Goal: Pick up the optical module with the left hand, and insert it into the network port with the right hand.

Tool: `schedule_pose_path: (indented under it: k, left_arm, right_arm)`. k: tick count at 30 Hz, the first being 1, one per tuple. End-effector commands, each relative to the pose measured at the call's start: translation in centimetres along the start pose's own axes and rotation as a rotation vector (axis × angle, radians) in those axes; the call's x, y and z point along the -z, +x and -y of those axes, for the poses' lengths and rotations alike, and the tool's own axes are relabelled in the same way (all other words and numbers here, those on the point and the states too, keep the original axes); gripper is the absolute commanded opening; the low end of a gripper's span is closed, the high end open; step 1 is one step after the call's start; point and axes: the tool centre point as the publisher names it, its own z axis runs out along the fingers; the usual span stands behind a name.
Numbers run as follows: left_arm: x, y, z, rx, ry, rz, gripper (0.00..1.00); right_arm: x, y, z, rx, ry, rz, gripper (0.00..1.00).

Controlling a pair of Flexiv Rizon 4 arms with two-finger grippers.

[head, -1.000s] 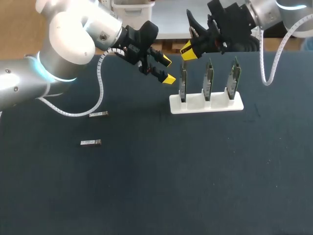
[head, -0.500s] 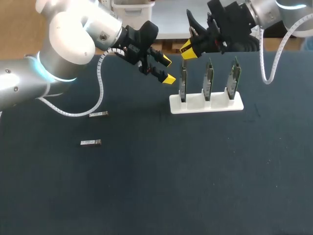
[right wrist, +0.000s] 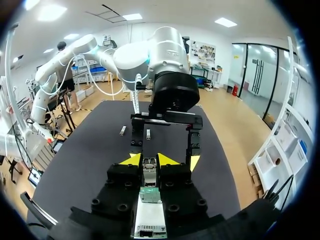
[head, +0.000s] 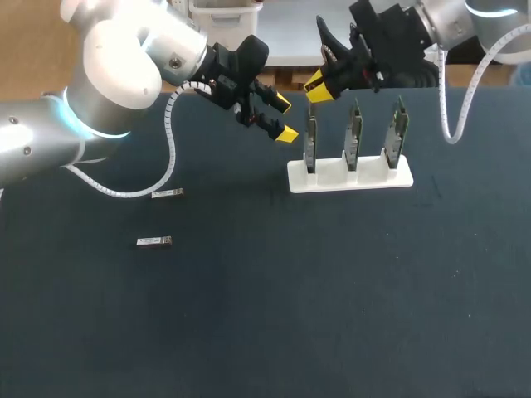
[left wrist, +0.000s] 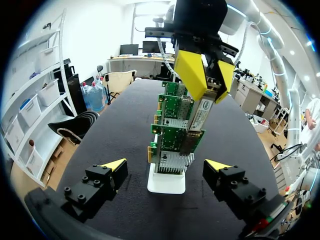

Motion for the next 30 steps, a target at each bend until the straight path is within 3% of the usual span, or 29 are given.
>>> schedule_pose_path:
  k: [1,30]
  left_arm:
    - [-0.04,-0.16,-0.2,0.002,0.004,-0.007,1.0]
    - [-0.04,-0.16,-0.2,0.002,0.004,-0.007,1.0]
  right_arm:
    - [-0.28,0.38,-0.29,-0.004,0.011,0.0,0.0]
    - [0.09,0.0,-0.5,0.004,0.016,0.022,0.0]
